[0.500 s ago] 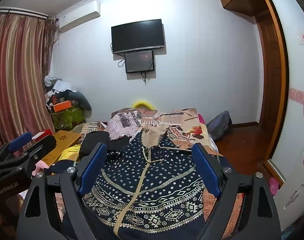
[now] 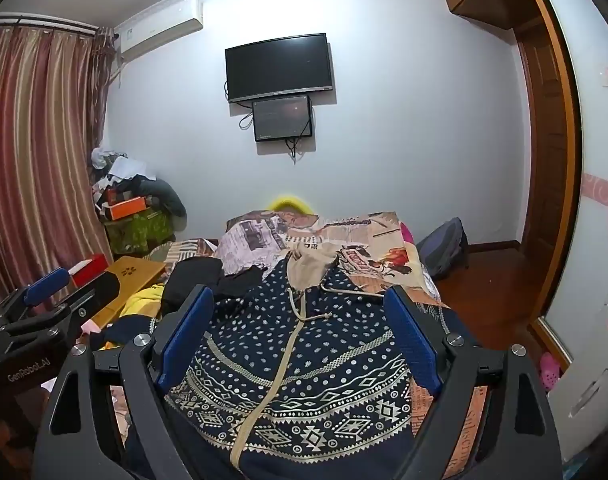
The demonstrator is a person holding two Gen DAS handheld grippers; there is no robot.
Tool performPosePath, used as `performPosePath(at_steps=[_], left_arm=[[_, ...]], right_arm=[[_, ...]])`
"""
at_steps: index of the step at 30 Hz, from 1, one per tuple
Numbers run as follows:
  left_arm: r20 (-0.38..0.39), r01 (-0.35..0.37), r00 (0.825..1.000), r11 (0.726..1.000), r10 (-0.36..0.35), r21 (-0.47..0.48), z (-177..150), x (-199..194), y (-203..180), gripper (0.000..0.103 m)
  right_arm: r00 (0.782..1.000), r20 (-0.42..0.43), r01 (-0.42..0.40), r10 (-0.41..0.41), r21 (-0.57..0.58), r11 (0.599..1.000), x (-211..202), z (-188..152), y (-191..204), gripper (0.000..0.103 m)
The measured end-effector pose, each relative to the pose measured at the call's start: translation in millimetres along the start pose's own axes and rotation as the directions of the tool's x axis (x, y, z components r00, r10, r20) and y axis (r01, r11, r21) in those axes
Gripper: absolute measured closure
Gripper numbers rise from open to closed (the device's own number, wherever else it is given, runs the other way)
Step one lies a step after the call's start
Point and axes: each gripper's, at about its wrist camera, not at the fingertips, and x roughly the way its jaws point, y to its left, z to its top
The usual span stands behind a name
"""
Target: Fold large clothes
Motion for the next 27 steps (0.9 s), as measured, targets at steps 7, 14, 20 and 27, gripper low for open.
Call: performPosePath(at_steps=[7, 14, 20, 27], left_arm=[[-0.012, 0.005, 1.0, 1.0, -0.005, -0.002, 1.0, 3.8, 0.3, 0.0], [-0.017, 0.006, 1.0, 1.0, -0.006, -0.003, -0.7, 5.6, 0.2, 0.0], [-0.019, 0.006, 1.0, 1.0, -0.006, -0.002, -1.0, 6.3, 0.2, 0.0], [-0.021, 0.006, 1.0, 1.0, -0.006, -0.002, -2.0, 7.8, 0.5, 0.0]], right_arm=[[1.0, -0.007, -0.002, 0.002, -0.001, 1.0, 1.8, -2.2, 0.3, 0.018], [1.0, -0.014, -0.007, 0.007, 0.003, 1.0, 4.2, -3.4, -0.4, 0.018], [1.0, -0.016, -0.011, 0.011, 0.002, 1.0, 4.9, -3.6, 0.7, 0.018], [1.0, -0.017, -0.014, 0.014, 0.002, 1.0, 4.2, -3.7, -0.2, 0.018]])
